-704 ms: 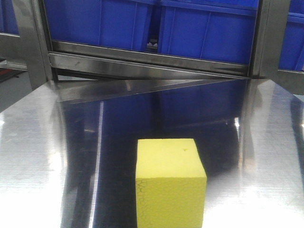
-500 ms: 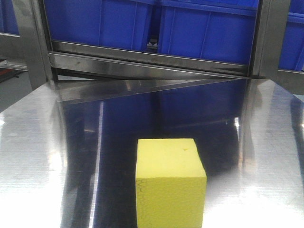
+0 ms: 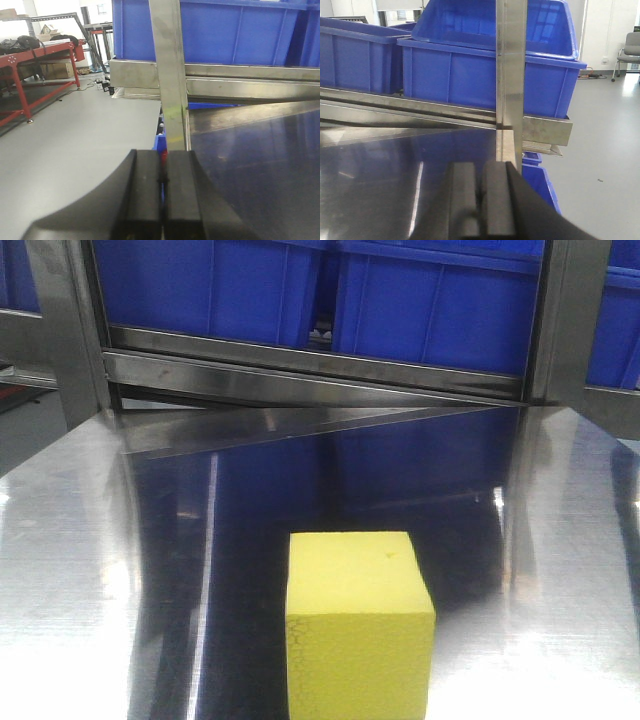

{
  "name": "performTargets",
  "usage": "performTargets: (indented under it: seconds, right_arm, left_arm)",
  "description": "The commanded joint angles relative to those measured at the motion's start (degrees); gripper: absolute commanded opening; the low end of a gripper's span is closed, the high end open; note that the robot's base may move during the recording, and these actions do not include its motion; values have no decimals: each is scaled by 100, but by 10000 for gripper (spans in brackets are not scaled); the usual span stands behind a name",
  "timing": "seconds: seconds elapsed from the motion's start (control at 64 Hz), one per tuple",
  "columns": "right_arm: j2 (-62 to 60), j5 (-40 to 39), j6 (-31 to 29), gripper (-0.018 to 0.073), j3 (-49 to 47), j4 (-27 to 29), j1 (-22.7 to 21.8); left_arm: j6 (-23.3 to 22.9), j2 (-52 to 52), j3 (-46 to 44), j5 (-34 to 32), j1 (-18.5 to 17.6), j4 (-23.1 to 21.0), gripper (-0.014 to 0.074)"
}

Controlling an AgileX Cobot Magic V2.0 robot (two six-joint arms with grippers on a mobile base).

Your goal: Place yellow foam block on left shelf second layer

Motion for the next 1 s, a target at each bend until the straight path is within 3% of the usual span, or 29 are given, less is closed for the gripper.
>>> performTargets:
  seconds: [0.0,0.141,0.36,0.532,0.61,0.985]
  right_arm:
    - [-102,-524,-26,55,-127,-44,18]
    - [-103,-433,-26,55,-265,-44,18]
    - [-30,1315,-116,55,-1076,-49,18]
    - [302,2105,-857,55,-1607,-49,18]
    - [553,2200,-1151,55,-1837,-49,18]
    - [1492,2105,-1113,55,-2185,257,224]
  left_arm:
    - [-27,-126,143,-466,-41,-35,137]
    - [-27,-126,143,-466,-41,-35,137]
    - [-27,-126,143,-466,-41,-35,137]
    - [-27,-126,143,-466,-41,-35,137]
    - [-27,-126,143,-466,-41,-35,137]
    - [-27,-126,143,-466,-41,-35,137]
